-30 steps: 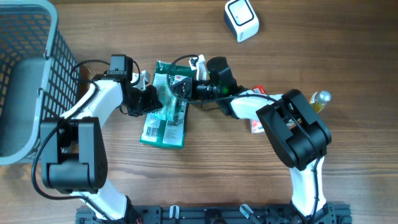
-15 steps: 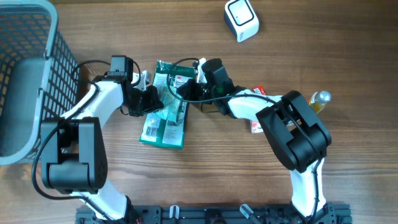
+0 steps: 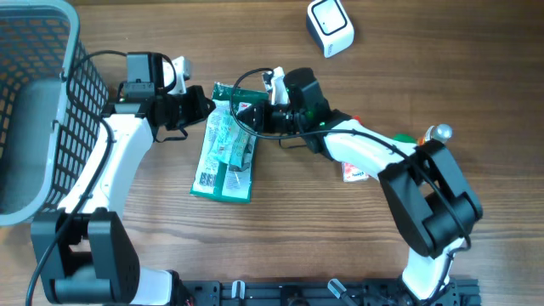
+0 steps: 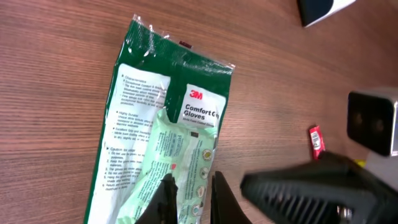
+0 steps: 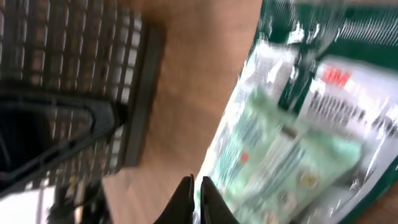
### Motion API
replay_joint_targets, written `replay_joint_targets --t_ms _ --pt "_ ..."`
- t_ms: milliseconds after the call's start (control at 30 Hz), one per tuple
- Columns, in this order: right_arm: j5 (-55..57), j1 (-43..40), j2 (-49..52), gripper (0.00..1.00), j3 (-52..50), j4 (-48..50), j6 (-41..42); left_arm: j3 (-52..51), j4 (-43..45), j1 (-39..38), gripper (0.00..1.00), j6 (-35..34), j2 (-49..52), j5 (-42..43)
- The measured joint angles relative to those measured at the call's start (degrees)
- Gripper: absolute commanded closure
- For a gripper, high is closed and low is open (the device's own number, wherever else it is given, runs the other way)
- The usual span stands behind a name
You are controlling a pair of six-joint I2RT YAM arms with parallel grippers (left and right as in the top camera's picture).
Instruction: Scan the item barcode
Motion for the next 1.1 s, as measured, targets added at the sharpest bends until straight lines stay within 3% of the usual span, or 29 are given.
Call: replay_joint_targets --t_ms 200,433,1100 --pt "-4.7 0.3 0.0 0.96 -0.3 -8.5 0.2 0.0 4.0 0.0 0.96 -0.9 6.8 4.6" --pt "-5.0 2.6 0.0 0.96 -0.3 -8.6 0.1 0.0 9.0 0.0 0.96 -1.0 14.4 12.3" --pt "-4.7 3.5 8.3 0.94 0.4 -6.7 0.2 0.5 10.8 0.1 0.96 -1.0 20.8 15.7"
